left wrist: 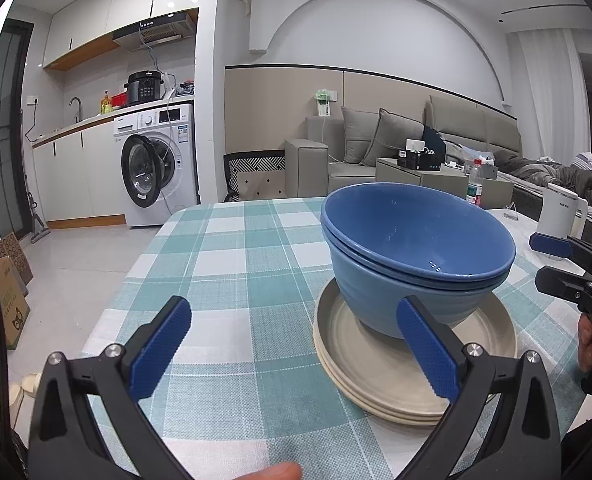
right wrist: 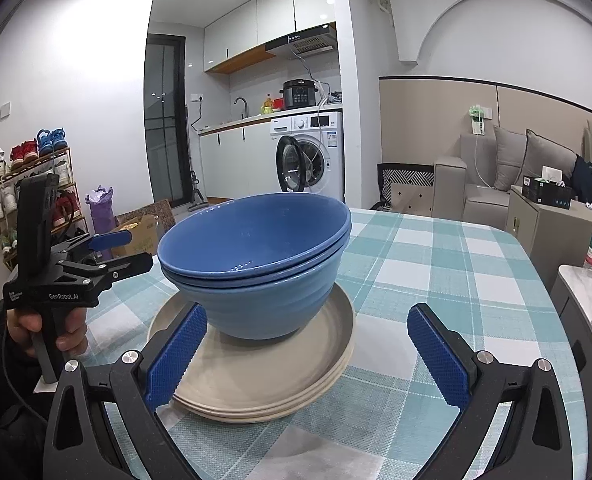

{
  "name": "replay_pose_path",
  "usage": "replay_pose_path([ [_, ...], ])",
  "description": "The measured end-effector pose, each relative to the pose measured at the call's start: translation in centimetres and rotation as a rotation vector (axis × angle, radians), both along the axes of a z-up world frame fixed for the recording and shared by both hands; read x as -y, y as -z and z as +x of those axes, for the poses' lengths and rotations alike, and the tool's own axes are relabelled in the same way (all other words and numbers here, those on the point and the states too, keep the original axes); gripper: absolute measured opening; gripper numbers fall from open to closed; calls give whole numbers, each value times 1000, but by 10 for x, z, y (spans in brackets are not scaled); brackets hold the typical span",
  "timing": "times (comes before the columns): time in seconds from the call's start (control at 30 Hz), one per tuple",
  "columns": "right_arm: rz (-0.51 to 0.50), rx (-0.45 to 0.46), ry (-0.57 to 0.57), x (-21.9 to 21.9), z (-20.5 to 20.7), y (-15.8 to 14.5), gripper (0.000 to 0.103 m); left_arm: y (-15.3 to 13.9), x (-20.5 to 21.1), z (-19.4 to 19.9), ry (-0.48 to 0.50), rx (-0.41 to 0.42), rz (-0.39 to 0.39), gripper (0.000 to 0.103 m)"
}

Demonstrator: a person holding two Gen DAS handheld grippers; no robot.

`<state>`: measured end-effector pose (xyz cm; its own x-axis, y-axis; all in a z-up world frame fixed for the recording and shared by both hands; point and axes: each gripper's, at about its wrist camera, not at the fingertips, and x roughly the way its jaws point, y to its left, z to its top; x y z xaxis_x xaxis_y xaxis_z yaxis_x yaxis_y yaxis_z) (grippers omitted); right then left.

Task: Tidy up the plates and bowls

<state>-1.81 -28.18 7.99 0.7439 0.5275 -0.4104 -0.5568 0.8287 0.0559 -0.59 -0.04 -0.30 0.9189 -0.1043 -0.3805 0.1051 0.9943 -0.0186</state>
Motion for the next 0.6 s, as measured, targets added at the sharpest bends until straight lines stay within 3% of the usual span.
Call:
replay_pose_path([
  [0.6, -9, 9, -20, -4, -3, 1, 102, 1, 0, -3, 15, 11, -1, 103],
])
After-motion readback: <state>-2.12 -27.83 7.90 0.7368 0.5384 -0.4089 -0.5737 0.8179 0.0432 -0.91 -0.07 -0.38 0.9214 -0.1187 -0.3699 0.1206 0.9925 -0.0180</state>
